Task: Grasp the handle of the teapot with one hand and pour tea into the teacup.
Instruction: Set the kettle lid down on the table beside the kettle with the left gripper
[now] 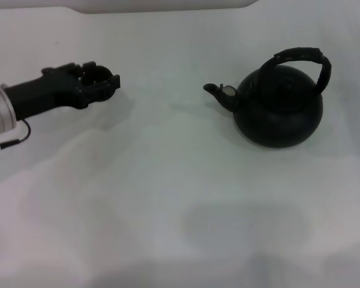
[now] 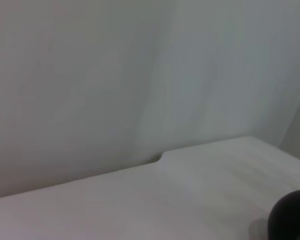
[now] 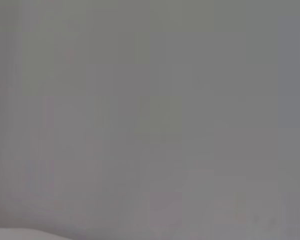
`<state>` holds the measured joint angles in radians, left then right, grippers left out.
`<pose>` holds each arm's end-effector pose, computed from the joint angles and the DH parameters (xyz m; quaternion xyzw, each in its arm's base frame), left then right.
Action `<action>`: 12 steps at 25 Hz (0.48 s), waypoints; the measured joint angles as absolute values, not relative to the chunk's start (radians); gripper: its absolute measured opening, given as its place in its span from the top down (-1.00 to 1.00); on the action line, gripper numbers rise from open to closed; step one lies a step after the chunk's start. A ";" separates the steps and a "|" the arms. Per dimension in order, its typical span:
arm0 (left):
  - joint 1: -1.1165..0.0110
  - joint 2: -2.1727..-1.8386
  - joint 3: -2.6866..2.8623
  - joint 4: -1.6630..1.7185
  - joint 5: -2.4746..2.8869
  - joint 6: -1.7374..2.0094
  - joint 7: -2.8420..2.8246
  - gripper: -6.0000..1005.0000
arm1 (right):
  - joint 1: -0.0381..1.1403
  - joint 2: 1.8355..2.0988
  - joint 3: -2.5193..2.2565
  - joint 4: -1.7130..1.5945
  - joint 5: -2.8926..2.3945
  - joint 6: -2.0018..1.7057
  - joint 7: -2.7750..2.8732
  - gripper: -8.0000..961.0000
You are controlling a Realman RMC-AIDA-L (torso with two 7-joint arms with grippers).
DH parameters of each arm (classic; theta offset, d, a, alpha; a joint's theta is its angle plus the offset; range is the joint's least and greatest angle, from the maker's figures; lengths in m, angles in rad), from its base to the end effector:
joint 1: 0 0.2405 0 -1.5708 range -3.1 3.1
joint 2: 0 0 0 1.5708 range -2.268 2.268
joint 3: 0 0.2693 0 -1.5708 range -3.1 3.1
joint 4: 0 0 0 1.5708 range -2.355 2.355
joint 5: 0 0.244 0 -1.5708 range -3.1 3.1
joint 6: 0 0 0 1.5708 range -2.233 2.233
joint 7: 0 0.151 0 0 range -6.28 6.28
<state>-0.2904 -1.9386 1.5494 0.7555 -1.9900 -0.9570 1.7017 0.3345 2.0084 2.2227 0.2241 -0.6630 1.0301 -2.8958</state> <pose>-0.3124 0.3708 -0.0305 -0.8844 -0.3069 -0.2408 0.2563 0.4351 0.3463 0.0396 -0.7159 0.1989 0.1701 0.6473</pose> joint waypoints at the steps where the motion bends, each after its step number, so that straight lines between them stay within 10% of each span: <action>1: -0.301 -1.953 1.497 0.755 -1.927 -0.969 1.686 -0.36 | 0.334 2.009 2.223 0.223 -0.663 1.032 -2.895 -0.82; 12: -0.492 -1.999 1.311 0.703 -1.555 -1.023 1.543 -0.36 | 0.337 2.011 2.223 0.221 -0.661 1.072 -2.891 -0.82</action>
